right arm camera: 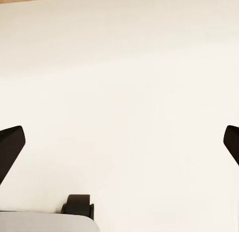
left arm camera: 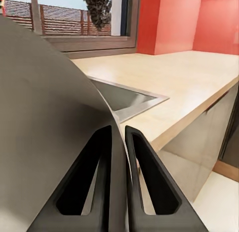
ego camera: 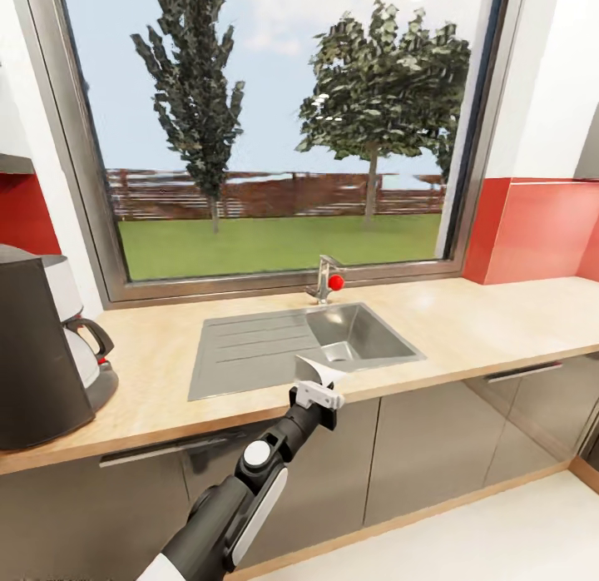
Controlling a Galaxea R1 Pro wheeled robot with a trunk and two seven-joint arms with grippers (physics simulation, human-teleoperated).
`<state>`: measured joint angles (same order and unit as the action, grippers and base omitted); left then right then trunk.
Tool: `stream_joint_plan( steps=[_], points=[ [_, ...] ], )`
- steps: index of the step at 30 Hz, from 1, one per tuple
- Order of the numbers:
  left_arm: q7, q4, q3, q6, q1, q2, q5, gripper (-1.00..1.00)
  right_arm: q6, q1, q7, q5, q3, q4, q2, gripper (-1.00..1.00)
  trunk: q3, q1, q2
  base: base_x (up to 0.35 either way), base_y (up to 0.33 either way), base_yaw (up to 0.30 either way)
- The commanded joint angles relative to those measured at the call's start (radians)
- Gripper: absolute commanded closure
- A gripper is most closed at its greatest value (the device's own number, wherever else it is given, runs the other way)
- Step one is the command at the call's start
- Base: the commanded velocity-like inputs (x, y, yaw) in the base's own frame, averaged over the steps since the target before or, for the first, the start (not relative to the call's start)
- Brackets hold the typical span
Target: Set up a coffee station on the kitchen countertop: keep the coffee maker on the countertop, move the bottle of coffee from the kitchen shelf to the counter next to the coffee maker, place a paper coffee filter on top of the coffee maker, put the saucer next to the coffee maker with the coffee cup on the saucer, and place the electric kettle next to the coffee maker.
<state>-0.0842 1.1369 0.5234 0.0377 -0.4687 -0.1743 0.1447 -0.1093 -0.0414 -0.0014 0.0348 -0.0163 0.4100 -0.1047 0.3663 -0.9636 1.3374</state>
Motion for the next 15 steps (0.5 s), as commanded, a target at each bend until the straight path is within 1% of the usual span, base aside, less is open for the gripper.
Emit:
stream_joint_plan(
  steps=[1, 7, 10, 15],
  points=[
    [-0.003, 0.000, 0.002, 0.004, -0.001, 0.000, 0.008, 1.00, -0.003, -0.001, 0.000, 0.004, -0.002, 0.000, 0.000, -1.00, 0.001, 0.000, 0.001, 0.028, -0.074, 0.190],
    [-0.002, 0.000, 0.005, 0.004, -0.001, 0.000, 0.007, 1.00, -0.003, -0.001, 0.000, 0.004, -0.002, -0.001, -0.001, -1.00, 0.001, 0.000, 0.001, 0.010, -0.059, 0.218],
    [-0.002, 0.000, 0.007, 0.004, -0.001, 0.000, 0.007, 1.00, -0.003, -0.001, 0.000, 0.004, -0.002, -0.001, -0.001, -1.00, 0.001, 0.000, 0.001, 0.001, -0.231, 0.069],
    [-0.002, 0.000, 0.007, 0.004, -0.001, 0.000, 0.007, 1.00, -0.003, -0.001, 0.000, 0.004, -0.002, -0.001, 0.000, -1.00, 0.001, 0.000, 0.001, 0.000, -0.285, 0.064]
  ],
)
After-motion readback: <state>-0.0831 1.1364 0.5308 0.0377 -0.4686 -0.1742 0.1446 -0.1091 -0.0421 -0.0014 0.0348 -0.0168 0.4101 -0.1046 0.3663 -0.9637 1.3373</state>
